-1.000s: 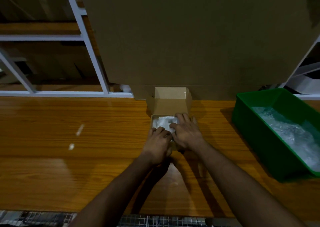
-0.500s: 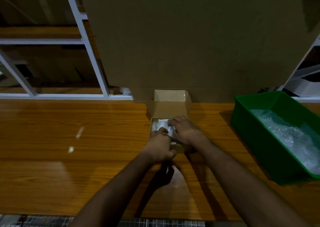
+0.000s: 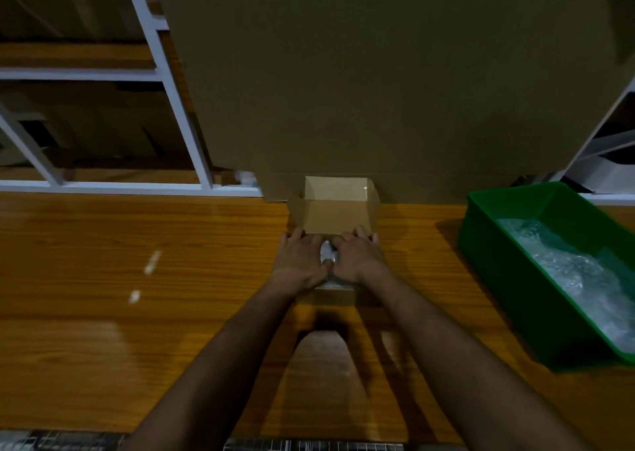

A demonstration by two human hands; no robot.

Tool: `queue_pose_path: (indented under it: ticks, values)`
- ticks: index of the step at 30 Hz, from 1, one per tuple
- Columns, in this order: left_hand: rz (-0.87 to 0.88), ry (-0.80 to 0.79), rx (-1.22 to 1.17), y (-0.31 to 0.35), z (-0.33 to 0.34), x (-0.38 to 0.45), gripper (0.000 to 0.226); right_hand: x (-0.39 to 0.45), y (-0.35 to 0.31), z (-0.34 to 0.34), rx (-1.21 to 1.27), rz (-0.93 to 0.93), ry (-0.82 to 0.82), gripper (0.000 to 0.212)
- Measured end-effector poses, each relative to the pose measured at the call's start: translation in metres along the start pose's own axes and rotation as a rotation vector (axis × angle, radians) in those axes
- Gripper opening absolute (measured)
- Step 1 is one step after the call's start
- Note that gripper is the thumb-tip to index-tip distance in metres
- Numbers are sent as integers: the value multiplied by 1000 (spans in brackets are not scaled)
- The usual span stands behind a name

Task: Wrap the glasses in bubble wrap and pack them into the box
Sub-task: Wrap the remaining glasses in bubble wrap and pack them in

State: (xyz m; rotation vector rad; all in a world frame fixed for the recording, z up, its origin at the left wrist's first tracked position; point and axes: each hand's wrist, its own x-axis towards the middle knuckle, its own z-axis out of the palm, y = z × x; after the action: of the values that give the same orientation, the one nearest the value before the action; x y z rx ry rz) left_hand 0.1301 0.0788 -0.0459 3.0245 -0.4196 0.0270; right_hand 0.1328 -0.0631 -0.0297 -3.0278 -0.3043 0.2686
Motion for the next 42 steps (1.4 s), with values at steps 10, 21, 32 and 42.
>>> queue_pose_path:
  ticks: [10,21,32,42]
  values:
    - [-54,-45,-108,3,7,3,59,-35,30,1,181,0,251,41]
    - [-59,80,-140,-8,15,-51,58,-39,37,18,9,245,173,26]
    - [-67,95,-128,11,1,-58,59,-95,84,-22,-38,290,477,56]
    - [215,188,-482,130,-2,-76,52,-169,176,-41,-77,651,302,25]
